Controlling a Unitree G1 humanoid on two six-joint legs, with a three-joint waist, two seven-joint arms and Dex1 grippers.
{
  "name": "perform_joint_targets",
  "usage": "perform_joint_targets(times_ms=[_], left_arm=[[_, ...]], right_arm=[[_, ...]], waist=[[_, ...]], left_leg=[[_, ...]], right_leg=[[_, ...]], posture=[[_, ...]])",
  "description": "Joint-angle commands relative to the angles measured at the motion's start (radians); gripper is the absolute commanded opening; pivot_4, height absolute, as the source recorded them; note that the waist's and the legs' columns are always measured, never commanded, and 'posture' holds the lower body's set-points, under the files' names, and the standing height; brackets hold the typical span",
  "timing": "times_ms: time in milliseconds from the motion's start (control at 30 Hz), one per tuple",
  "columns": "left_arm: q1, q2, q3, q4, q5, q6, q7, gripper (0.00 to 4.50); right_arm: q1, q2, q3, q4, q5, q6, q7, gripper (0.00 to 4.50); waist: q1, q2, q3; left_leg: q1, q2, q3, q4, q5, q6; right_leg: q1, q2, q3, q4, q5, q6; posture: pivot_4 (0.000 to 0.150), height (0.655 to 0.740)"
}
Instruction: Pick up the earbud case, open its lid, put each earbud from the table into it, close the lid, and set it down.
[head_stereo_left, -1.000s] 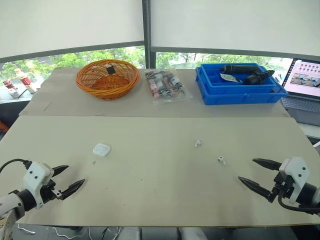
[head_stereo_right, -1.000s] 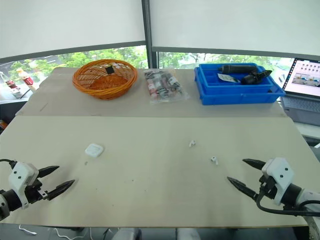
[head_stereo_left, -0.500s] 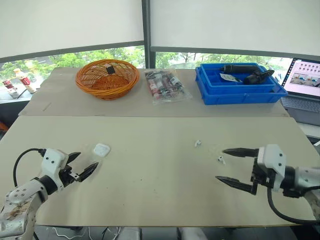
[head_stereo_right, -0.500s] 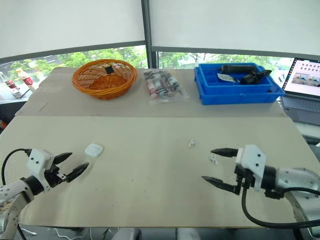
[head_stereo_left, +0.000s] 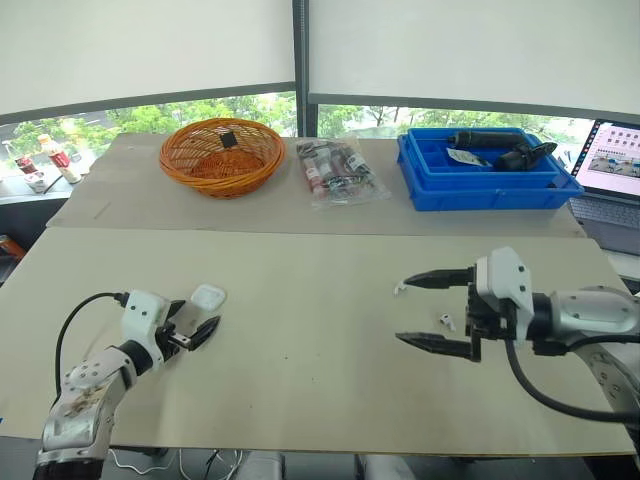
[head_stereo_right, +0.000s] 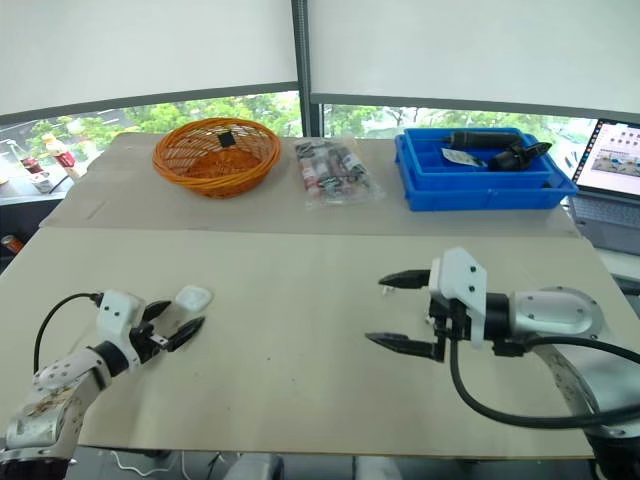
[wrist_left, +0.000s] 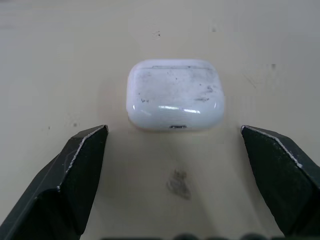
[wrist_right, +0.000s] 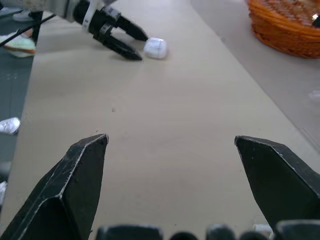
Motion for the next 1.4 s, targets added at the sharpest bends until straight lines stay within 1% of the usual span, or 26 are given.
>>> perform_joint_targets(times_ms=[33,133,367,467,533,567,700,833,1000,1100,1167,1267,1400], left_arm=[[-0.042,0.0,-0.029,0.031,0.005,0.048,0.006,4.5],[-0.079,0.005,-0.052,0.046,0.007,0.075,-0.005,4.5],[-0.125,0.025,-0.076,0.102,0.027,0.088,-0.019,4.5],[-0.137,0.035,-0.091,0.12,0.037,0.09,-0.038,3.67],[-0.138,0.036,-0.098,0.122,0.038,0.091,-0.045,2.74],[-0.137,0.037,-0.103,0.123,0.04,0.085,-0.052,2.56],[-0.117,0.039,-0.109,0.103,0.026,0.062,-0.093,2.56],[-0.074,0.035,-0.134,-0.007,-0.013,0.026,-0.177,2.56],[-0.078,-0.014,-0.206,-0.12,0.003,-0.034,-0.19,2.56],[-0.11,-0.072,-0.259,-0.18,0.003,-0.07,-0.173,2.56],[-0.118,-0.089,-0.287,-0.205,0.013,-0.096,-0.175,2.56],[-0.148,-0.126,-0.342,-0.21,0.053,-0.198,-0.187,2.56],[-0.181,-0.175,-0.38,-0.18,0.072,-0.303,-0.193,2.56]], right_arm=[[-0.068,0.011,0.0,-0.017,0.018,0.07,-0.074,4.47],[-0.098,0.024,0.007,-0.016,0.02,0.092,-0.095,4.47],[-0.095,0.03,-0.003,-0.033,0.034,0.109,-0.1,4.47],[-0.082,0.034,-0.006,-0.046,0.04,0.11,-0.113,4.5],[-0.071,0.036,-0.01,-0.058,0.045,0.114,-0.122,4.5],[-0.064,0.036,-0.013,-0.066,0.049,0.116,-0.126,4.5],[-0.038,0.03,-0.031,-0.09,0.062,0.125,-0.14,4.5],[-0.009,0.026,-0.065,-0.115,0.081,0.143,-0.157,4.5],[0.025,0.023,-0.098,-0.144,0.132,0.207,-0.192,4.5],[0.03,0.033,-0.107,-0.172,0.192,0.271,-0.243,4.5],[0.033,0.036,-0.113,-0.188,0.23,0.305,-0.275,4.5],[0.016,0.058,-0.097,-0.205,0.326,0.405,-0.377,4.5],[-0.042,0.121,-0.046,-0.192,0.432,0.492,-0.49,4.5]], waist=[[0.002,0.0,0.0],[0.007,0.0,0.0],[0.013,0.001,0.0],[0.013,0.001,-0.001],[0.012,0.001,-0.001],[0.012,0.001,-0.001],[0.013,0.001,-0.001],[0.012,0.001,-0.001],[0.016,0.0,0.0],[0.011,0.0,0.0],[0.01,0.0,0.0],[0.009,0.0,0.0],[0.009,0.0,0.0]], left_leg=[[0.0,0.0,0.0,0.0,0.0,0.0],[0.0,0.0,0.0,0.0,0.0,0.0],[0.0,0.0,0.0,0.0,0.0,0.0],[0.0,0.0,0.0,0.0,0.0,0.0],[0.0,0.0,0.0,0.0,0.0,0.0],[0.0,0.0,0.0,0.0,0.0,0.0],[-0.001,0.0,0.0,0.0,0.0,0.0],[-0.001,0.0,0.0,0.0,0.0,0.0],[-0.002,0.0,0.0,0.001,0.0,0.0],[-0.002,0.0,0.0,0.001,0.0,0.0],[-0.003,0.0,0.0,0.001,0.0,0.0],[-0.002,0.0,0.0,0.001,0.0,0.0],[-0.003,0.0,0.0,0.001,0.0,0.0]], right_leg=[[0.0,0.0,0.0,0.0,0.0,0.0],[0.0,0.0,0.0,0.0,0.0,0.0],[0.0,0.0,-0.001,0.0,0.0,0.0],[0.0,0.0,-0.001,0.0,0.0,0.0],[0.0,0.0,0.0,0.0,0.0,0.0],[0.0,0.0,0.0,0.0,0.0,0.0],[0.0,0.0,0.0,-0.001,0.0,0.0],[0.0,0.0,0.0,-0.001,0.0,0.0],[0.0,-0.001,-0.001,-0.001,0.0,0.0],[-0.001,0.0,-0.001,-0.001,0.0,0.0],[-0.001,0.0,0.0,-0.001,0.0,0.0],[-0.001,0.0,0.0,-0.001,0.0,0.0],[-0.001,0.0,0.0,-0.001,0.0,0.0]], posture=[[0.15,0.7136],[0.15,0.7136],[0.15,0.7136],[0.15,0.7136],[0.15,0.7136],[0.15,0.7136],[0.15,0.7136],[0.15,0.7136],[0.15,0.7136],[0.15,0.7136],[0.15,0.7136],[0.15,0.7136],[0.15,0.7136]])
